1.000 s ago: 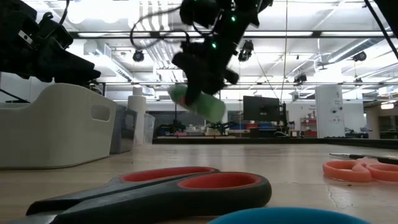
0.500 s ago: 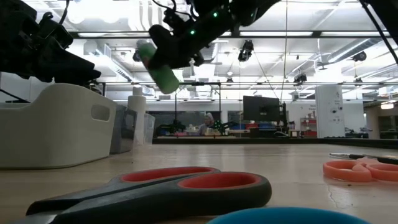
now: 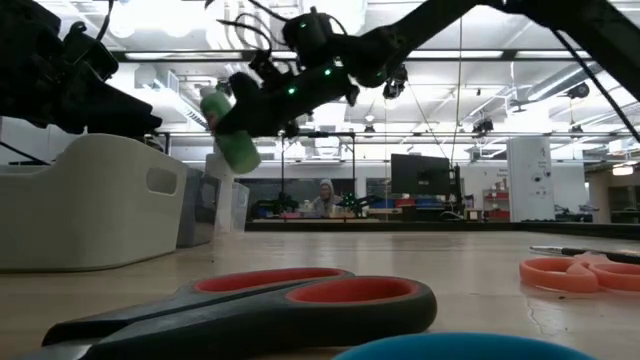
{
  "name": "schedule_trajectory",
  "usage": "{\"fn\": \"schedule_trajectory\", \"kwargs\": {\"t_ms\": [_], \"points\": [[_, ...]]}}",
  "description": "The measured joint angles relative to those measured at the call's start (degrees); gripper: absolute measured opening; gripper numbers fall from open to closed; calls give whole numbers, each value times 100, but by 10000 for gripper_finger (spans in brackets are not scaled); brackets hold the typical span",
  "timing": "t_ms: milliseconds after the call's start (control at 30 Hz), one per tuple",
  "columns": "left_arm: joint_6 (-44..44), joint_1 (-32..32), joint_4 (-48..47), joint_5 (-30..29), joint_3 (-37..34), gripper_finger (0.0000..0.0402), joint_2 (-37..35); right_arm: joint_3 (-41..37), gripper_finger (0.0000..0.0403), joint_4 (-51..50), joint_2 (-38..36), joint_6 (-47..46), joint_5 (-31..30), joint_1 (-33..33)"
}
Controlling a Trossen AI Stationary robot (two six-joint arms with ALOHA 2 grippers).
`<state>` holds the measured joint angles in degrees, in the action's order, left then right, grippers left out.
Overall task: Pick & Place Paint Supplies
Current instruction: Put the green paint bottle into the transparent bin
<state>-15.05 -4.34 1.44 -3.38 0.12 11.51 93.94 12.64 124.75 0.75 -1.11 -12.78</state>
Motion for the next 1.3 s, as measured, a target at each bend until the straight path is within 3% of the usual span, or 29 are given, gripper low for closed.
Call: {"fn": "schedule_trajectory", "kwargs": {"t_ms": [200,400,633,967,1300], "points": [[-1,1,1,-2,-1,130,25,859,203,-422,641,226,160,-1],[0,2,-3,0,0,130,76,2130,203,-1970,1223,421,176,-20],[0,2,-5,0,0,130,113,3233,203,-3080,1783,438,422,-24],[0,0,-2,0,-2,130,110,3516,209,-3388,1954,179,479,-26],[0,2,-3,0,-1,130,109,3491,286,-3434,1954,262,493,-23]]}}
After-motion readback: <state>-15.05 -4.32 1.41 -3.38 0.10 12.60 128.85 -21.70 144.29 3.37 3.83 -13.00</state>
